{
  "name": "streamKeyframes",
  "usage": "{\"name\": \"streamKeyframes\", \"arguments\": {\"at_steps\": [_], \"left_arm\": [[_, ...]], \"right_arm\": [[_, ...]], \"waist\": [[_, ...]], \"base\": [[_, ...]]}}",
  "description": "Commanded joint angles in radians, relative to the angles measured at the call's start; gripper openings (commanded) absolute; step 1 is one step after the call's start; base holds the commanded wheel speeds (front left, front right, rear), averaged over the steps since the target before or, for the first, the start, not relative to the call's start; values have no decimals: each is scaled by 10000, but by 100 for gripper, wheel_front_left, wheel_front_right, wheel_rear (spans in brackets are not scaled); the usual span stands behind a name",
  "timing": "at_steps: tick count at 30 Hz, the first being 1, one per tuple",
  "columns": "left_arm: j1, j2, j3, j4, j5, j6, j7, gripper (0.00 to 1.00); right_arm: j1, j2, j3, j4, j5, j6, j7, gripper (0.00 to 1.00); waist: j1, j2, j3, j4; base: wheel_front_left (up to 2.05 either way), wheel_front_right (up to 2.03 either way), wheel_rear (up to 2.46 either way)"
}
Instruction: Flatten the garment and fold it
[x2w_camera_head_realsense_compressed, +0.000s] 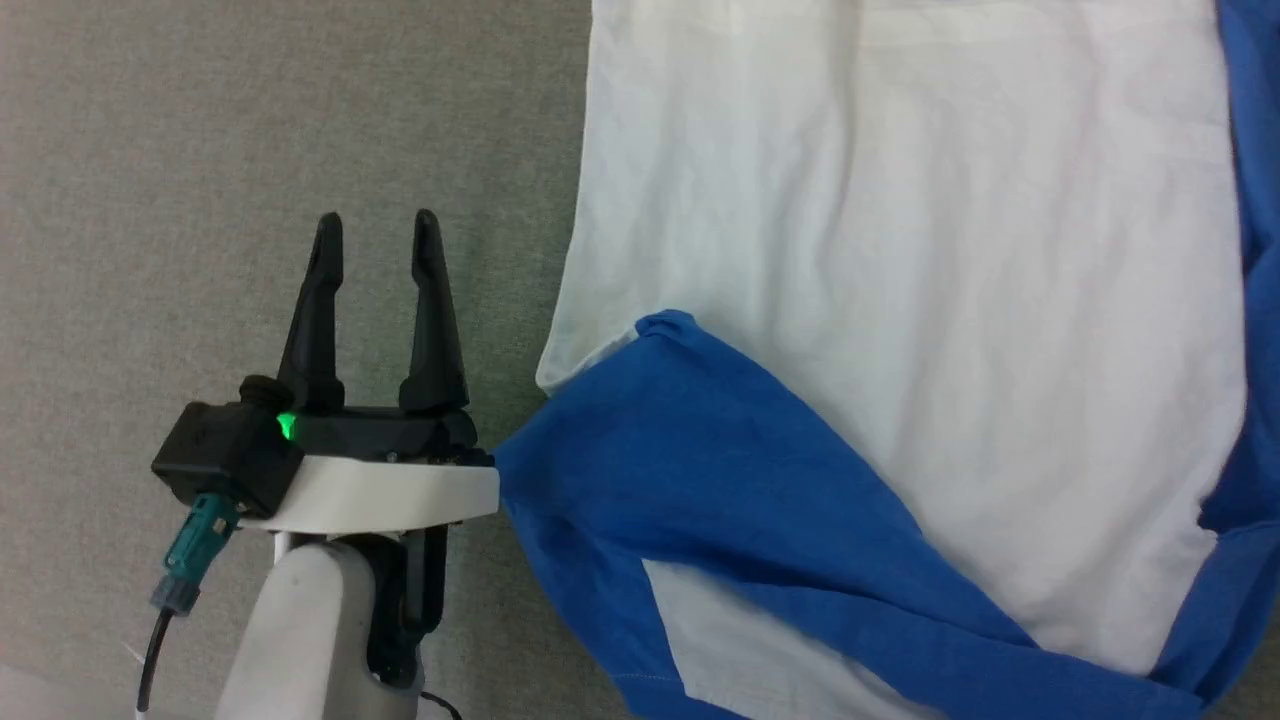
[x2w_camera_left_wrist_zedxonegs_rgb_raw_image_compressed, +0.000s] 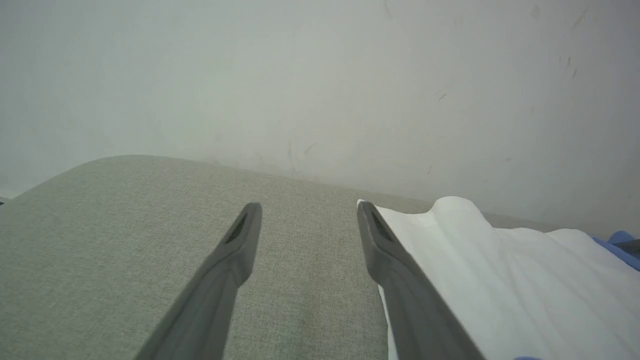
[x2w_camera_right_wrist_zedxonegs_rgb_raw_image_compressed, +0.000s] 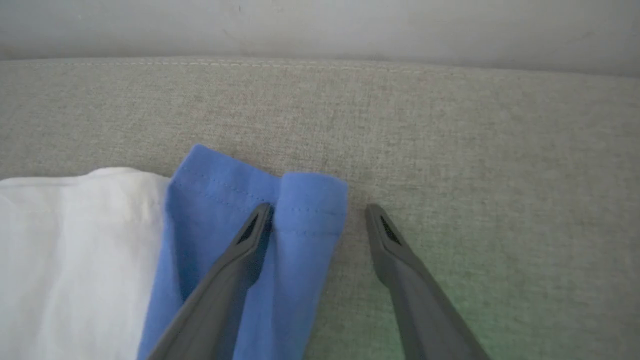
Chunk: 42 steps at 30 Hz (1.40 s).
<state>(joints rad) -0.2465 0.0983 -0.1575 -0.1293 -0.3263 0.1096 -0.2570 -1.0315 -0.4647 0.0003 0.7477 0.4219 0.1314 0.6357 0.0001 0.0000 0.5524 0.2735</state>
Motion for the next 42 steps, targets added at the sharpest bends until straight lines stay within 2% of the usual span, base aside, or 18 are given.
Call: {"name": "streamKeyframes", "arguments": {"at_steps": [1, 3, 4, 5, 6, 9, 12, 17, 21, 26, 32, 37, 42], "left_arm": [[-146, -99, 76, 59, 165, -135, -47, 100], [-153, -160, 166, 129, 231, -220, -47, 100], [-144, -186, 216, 169, 258, -264, -47, 100], [-129, -210, 264, 198, 287, -299, -47, 100], [-108, -232, 312, 218, 314, -329, -47, 100], [-40, -288, 464, 242, 375, -409, -47, 100], [63, -330, 594, 264, 438, -474, -47, 100], [342, -371, 842, 367, 494, -560, -47, 100], [629, -384, 1024, 415, 538, -603, -47, 100], [912, -390, 1200, 450, 579, -641, -47, 100], [1253, -381, 1378, 434, 602, -634, -47, 100], [1513, -349, 1498, 451, 602, -594, -47, 100], [1875, -271, 1610, 514, 569, -518, -21, 100]], "right_arm": [[-14, -35, 152, 479, -140, -7, 450, 100], [44, 27, 225, 927, -173, -7, 1043, 100], [78, 78, 246, 1093, -166, -7, 1302, 73], [106, 140, 240, 1192, -139, -7, 1488, 24], [130, 202, 229, 1239, -89, -7, 1613, 0], [157, 297, 233, 866, 125, -7, 1258, 0], [363, 166, 22, 127, 479, -7, 366, 0], [1252, -525, -958, -1060, 1372, -7, -910, 0], [2121, -1112, -2103, -1693, 2036, -7, -1455, 0], [3209, -1798, -3544, -1872, 2764, -7, -1828, 0], [4163, -2146, -4825, -1507, 3383, -7, -2390, 0], [4562, -1977, -4732, -1631, 3779, -7, -2577, 0], [4621, -1541, -4047, -2417, 4246, -7, -2660, 0]], "waist": [[-1, 0, 337, 305], [-1, 0, 283, 251], [-1, 0, 235, 214], [-1, 0, 185, 168], [-1, 0, 127, 115], [-1, 0, -91, -83], [-1, 0, -436, -308], [-1, 0, -1206, -739], [-1, 0, -1699, -1062], [-1, 0, -2143, -1272], [-1, 0, -2628, -1347], [-1, 0, -2972, -1441], [-1, 0, -3572, -1563]], "base": [[0, 0, 0], [0, 0, 0], [0, 0, 0], [0, 0, 0], [0, 0, 0], [0, 0, 0], [0, 0, 0], [0, 0, 0], [0, 0, 0], [0, 0, 0], [0, 0, 0], [0, 0, 0], [0, 0, 0]]}}
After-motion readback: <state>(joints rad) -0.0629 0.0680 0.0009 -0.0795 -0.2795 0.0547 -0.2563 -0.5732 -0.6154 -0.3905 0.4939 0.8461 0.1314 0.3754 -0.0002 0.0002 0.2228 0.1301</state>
